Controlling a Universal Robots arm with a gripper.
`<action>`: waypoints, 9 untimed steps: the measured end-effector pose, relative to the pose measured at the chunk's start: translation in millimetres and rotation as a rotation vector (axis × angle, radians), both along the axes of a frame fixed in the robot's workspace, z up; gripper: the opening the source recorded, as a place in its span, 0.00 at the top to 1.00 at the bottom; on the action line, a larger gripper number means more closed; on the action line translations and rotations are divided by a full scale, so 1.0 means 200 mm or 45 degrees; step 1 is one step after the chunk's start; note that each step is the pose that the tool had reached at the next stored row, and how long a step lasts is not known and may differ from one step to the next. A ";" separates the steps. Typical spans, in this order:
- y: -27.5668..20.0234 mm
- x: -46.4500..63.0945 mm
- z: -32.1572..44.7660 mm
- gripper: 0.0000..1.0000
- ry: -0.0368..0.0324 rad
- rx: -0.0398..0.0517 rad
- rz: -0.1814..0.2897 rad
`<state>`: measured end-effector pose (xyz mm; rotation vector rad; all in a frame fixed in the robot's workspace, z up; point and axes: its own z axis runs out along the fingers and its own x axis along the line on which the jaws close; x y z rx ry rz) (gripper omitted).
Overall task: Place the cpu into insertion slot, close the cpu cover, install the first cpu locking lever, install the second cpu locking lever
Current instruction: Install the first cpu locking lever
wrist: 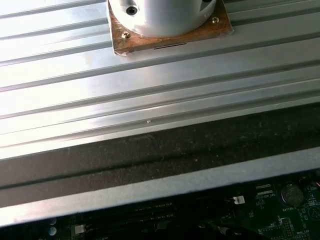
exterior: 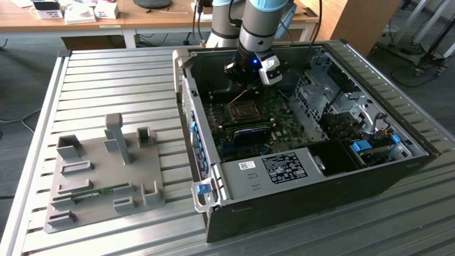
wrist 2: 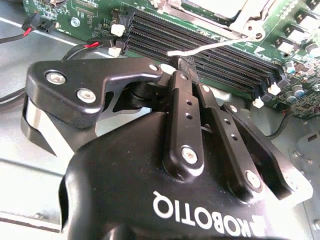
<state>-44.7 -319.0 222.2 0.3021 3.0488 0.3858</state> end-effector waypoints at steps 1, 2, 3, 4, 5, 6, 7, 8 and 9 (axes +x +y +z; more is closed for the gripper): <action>0.000 0.00 0.002 0.89 -0.0001 0.000 0.000; 0.000 0.00 0.002 0.89 -0.0002 0.000 0.000; 0.000 0.00 0.002 0.89 -0.0002 0.000 0.000; 0.000 0.00 0.002 0.89 -0.0003 0.000 0.000; 0.000 0.00 0.003 0.89 -0.0001 0.000 0.000; 0.000 0.00 0.003 0.89 -0.0001 0.000 0.000; 0.000 0.00 0.003 0.89 0.0001 0.000 0.000; 0.000 -0.01 0.003 0.89 0.0002 0.000 0.000; 0.001 -0.01 0.002 0.89 -0.0001 0.000 0.000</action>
